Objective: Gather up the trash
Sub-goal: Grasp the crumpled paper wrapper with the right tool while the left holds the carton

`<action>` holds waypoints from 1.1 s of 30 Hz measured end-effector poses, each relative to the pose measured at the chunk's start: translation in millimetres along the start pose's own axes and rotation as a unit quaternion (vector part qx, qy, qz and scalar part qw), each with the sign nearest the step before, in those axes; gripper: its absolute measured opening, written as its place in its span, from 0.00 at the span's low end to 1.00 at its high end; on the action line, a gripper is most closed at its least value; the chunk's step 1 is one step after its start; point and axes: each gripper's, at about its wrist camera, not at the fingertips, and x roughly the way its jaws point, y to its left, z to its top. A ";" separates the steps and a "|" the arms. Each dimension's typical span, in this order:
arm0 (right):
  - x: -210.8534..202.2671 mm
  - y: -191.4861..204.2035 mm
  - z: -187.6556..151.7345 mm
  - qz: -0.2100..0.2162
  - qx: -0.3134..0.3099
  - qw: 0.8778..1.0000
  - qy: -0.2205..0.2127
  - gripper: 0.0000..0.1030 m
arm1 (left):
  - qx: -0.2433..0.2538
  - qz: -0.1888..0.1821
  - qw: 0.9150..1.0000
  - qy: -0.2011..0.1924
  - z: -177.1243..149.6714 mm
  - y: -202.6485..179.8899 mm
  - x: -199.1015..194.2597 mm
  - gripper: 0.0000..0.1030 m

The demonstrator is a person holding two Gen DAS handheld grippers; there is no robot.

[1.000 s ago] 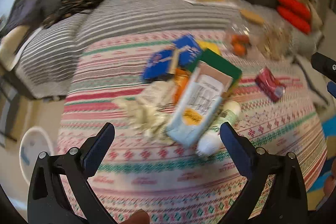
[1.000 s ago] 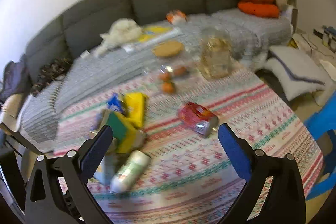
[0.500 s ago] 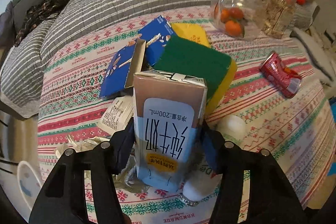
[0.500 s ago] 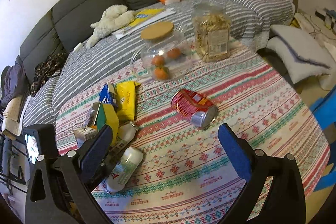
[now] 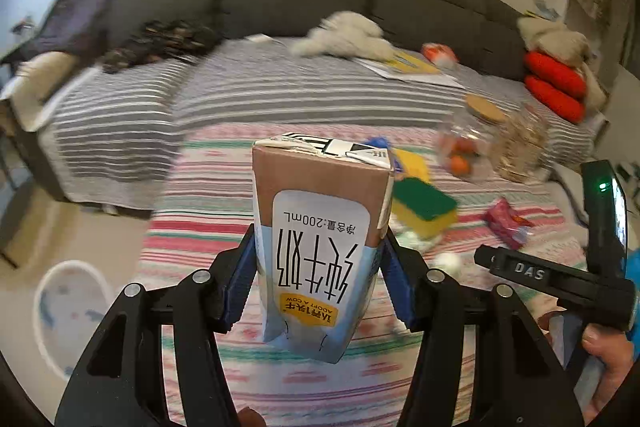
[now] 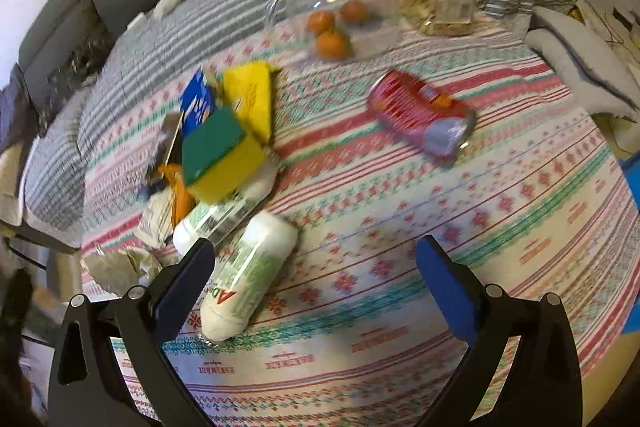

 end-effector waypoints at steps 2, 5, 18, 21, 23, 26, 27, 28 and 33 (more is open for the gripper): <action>1.8 17.7 -6.0 0.003 -0.016 1.000 -0.008 0.95 | -0.009 0.019 1.000 -0.001 1.2 8.5 -4.8 0.53; -1.2 50.1 -15.1 0.010 -0.066 0.997 -0.035 0.95 | -0.021 0.031 0.999 -0.006 2.7 24.5 -11.7 0.53; 45.6 160.4 -55.9 0.073 -0.213 0.974 -0.005 0.67 | -0.078 0.079 0.994 -0.010 -3.4 92.6 -33.5 0.53; 47.7 168.2 -61.0 0.086 -0.226 0.970 0.003 0.59 | -0.083 0.082 0.993 -0.005 -6.6 102.4 -35.2 0.53; 45.0 170.0 -64.2 0.091 -0.231 0.969 0.010 0.59 | -0.092 0.079 0.993 -0.001 -7.3 110.1 -37.0 0.54; 50.7 172.3 -68.2 0.093 -0.242 0.966 0.022 0.57 | -0.116 0.073 0.991 0.006 -5.8 121.3 -38.5 0.54; 56.6 172.9 -69.5 0.100 -0.240 0.965 0.034 0.51 | -0.123 0.071 0.990 0.008 -5.1 124.7 -38.8 0.54; 61.6 173.1 -71.3 0.105 -0.239 0.964 0.049 0.34 | -0.128 0.068 0.989 0.009 -3.7 126.6 -38.5 0.54; 53.4 172.5 -74.8 0.120 -0.231 0.965 0.025 0.27 | -0.129 0.073 0.989 0.010 -4.4 129.9 -41.5 0.54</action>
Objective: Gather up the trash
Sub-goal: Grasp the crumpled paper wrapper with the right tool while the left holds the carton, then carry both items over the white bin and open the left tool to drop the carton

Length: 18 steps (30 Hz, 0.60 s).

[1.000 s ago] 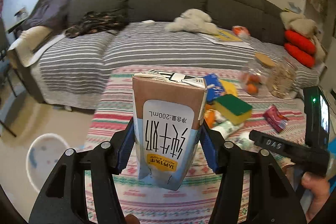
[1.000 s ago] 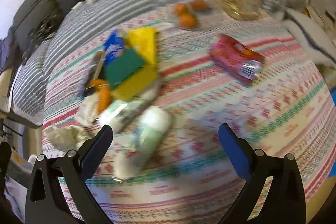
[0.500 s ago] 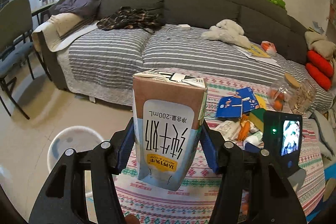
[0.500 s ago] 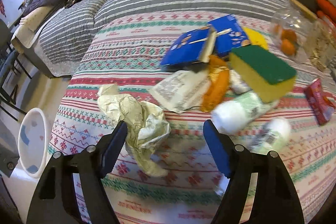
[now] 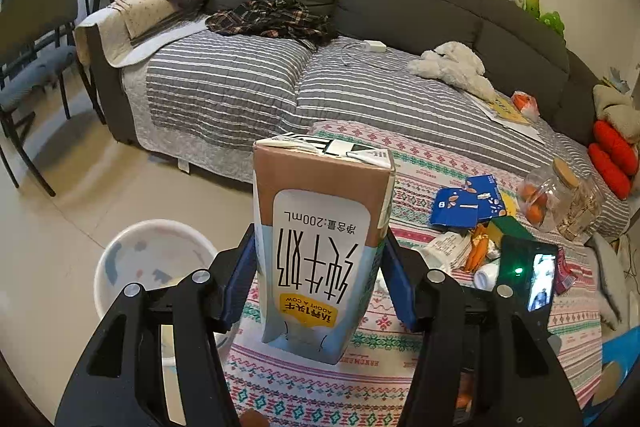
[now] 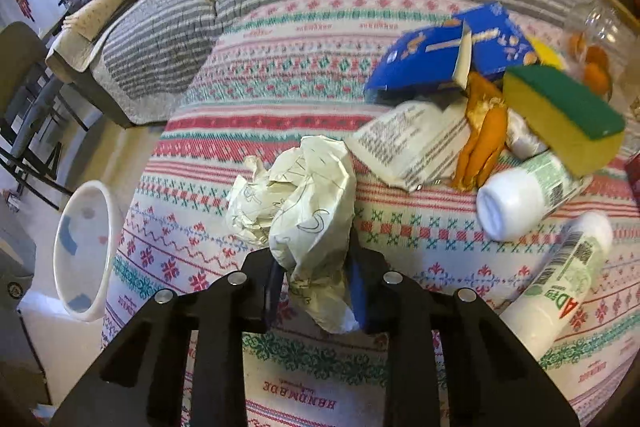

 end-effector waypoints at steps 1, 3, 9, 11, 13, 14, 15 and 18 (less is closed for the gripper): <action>-2.9 0.3 0.5 0.000 0.001 1.000 -0.007 0.27 | -0.001 0.001 1.000 -0.001 -0.2 1.8 -1.5 0.54; -14.4 -0.1 2.6 0.000 0.003 1.000 -0.029 0.27 | -0.002 0.005 1.000 -0.003 1.3 5.5 -2.5 0.54; -40.2 2.4 8.9 -0.005 -0.006 0.998 -0.070 0.27 | -0.011 0.013 1.000 -0.010 6.3 16.6 -7.4 0.53; -47.9 6.2 9.2 -0.012 -0.014 0.996 -0.086 0.27 | -0.011 0.017 1.000 -0.012 7.2 20.5 -8.7 0.53; -53.7 11.4 10.2 -0.014 -0.022 0.995 -0.098 0.27 | -0.012 0.022 1.000 -0.012 7.6 23.2 -8.9 0.54; -54.6 14.8 11.0 -0.015 -0.025 0.994 -0.103 0.27 | -0.012 0.025 1.000 -0.011 7.5 25.6 -9.0 0.53; -58.5 19.0 10.7 -0.020 -0.033 0.993 -0.111 0.27 | -0.012 0.028 0.999 -0.011 7.6 27.8 -9.1 0.53; -67.8 32.5 8.5 -0.023 -0.054 0.989 -0.134 0.27 | -0.011 0.042 0.999 -0.013 8.5 38.0 -10.7 0.53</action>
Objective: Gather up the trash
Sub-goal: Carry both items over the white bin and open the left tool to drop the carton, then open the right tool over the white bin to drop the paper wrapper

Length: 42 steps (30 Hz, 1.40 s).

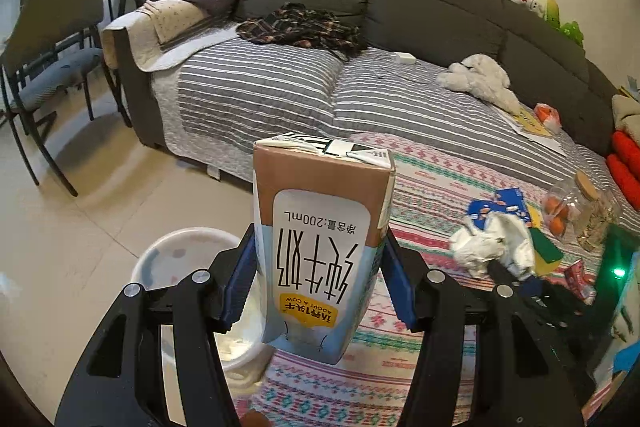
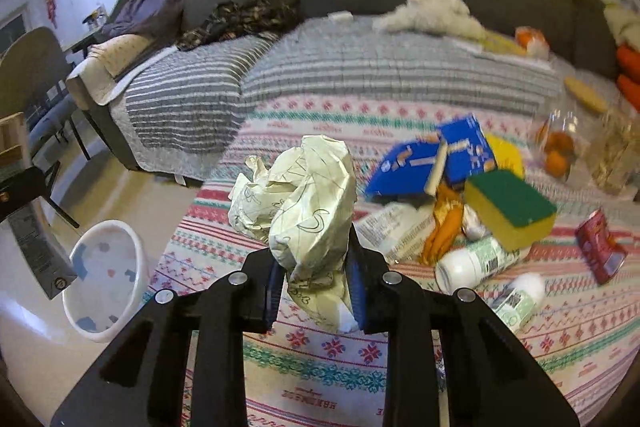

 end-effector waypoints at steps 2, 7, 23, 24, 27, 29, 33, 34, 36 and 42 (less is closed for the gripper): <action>-7.3 7.9 1.4 0.006 -0.008 1.000 -0.013 0.27 | 0.001 0.011 1.000 0.002 1.2 8.5 0.2 0.54; -19.9 26.4 2.7 0.028 -0.016 0.999 -0.030 0.27 | -0.012 0.045 0.999 0.017 0.2 35.3 8.1 0.54; 9.3 118.0 -5.4 0.090 -0.071 0.993 -0.002 0.27 | -0.130 0.090 0.987 0.030 16.2 127.5 14.9 0.82; 11.8 123.7 -5.6 0.093 -0.073 0.993 0.000 0.27 | -0.132 0.092 0.987 0.024 18.2 129.2 10.0 0.82; 22.0 144.4 -7.2 0.103 -0.078 0.992 0.010 0.27 | -0.152 0.095 0.984 0.012 21.5 140.0 -4.3 0.82; 29.0 158.6 -8.9 0.111 -0.081 0.990 0.018 0.28 | -0.162 0.101 0.982 -0.002 22.9 147.9 -17.8 0.82; 40.3 195.2 -13.6 0.129 -0.097 0.987 0.026 0.28 | -0.171 0.110 0.979 -0.031 27.7 157.0 -39.5 0.83; 41.7 200.7 -14.3 0.131 -0.099 0.986 0.027 0.30 | -0.174 0.113 0.977 -0.041 28.0 160.4 -46.7 0.84; 45.6 216.2 -16.2 0.137 -0.106 0.984 0.029 0.32 | -0.175 0.123 0.975 -0.054 29.1 165.5 -54.0 0.86; 52.1 235.3 -15.2 0.124 -0.099 0.987 0.028 0.72 | -0.170 0.139 0.974 -0.059 31.0 174.0 -56.4 0.86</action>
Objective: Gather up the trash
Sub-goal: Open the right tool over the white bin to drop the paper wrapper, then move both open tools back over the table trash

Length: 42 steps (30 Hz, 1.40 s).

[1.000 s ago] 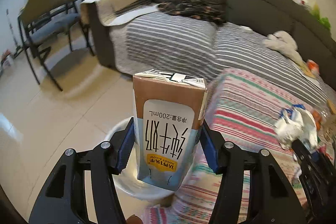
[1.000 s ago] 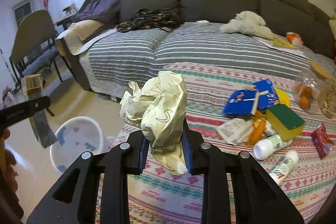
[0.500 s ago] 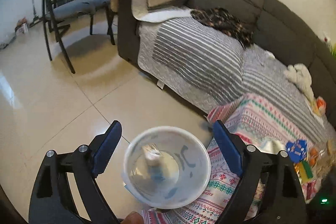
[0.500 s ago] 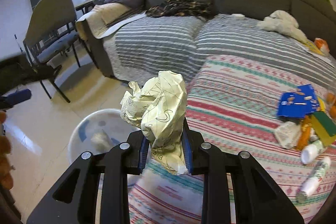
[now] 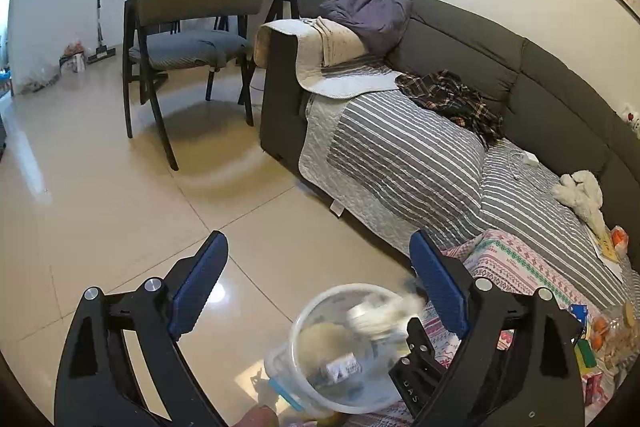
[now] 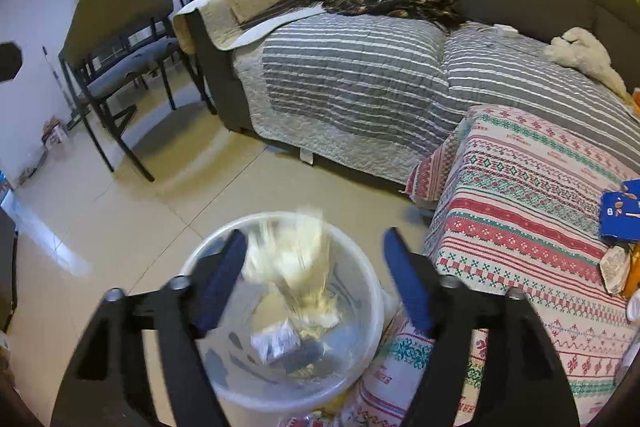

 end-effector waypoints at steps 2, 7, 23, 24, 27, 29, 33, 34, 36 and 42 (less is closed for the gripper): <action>-0.2 -0.7 1.8 -0.008 0.003 1.000 0.002 0.81 | 0.000 0.001 1.000 0.000 0.8 1.0 0.2 0.86; -10.8 -15.3 5.2 -0.055 0.002 0.998 -0.008 0.89 | 0.007 -0.004 1.000 0.006 -2.4 -3.5 1.4 0.88; -72.9 -131.8 -5.3 -0.164 0.061 0.984 -0.034 0.91 | 0.130 -0.044 0.990 0.032 -53.2 -105.1 -0.7 0.93; -78.5 -139.9 -6.1 -0.173 0.064 0.982 -0.037 0.91 | 0.137 -0.044 0.989 0.031 -56.9 -112.5 -0.9 0.93; -96.5 -161.8 -8.6 -0.201 0.072 0.976 -0.048 0.91 | 0.160 -0.051 0.985 0.028 -70.7 -140.6 -2.1 0.93; -110.6 -180.1 -11.5 -0.221 0.081 0.970 -0.056 0.91 | 0.166 -0.058 0.984 0.032 -78.9 -154.2 -1.5 0.93; -131.2 -214.7 -19.9 -0.242 0.105 0.963 -0.057 0.91 | 0.193 -0.079 0.977 0.047 -99.2 -183.9 -0.1 0.93; -135.4 -222.7 -22.2 -0.246 0.111 0.961 -0.057 0.91 | 0.204 -0.083 0.974 0.046 -105.3 -194.0 -1.7 0.93; -145.2 -239.9 -28.5 -0.255 0.126 0.957 -0.059 0.91 | 0.216 -0.088 0.971 0.042 -112.9 -206.7 -4.6 0.93; -164.0 -277.5 -47.7 -0.275 0.160 0.946 -0.059 0.91 | 0.235 -0.104 0.966 0.040 -134.1 -238.2 -9.2 0.93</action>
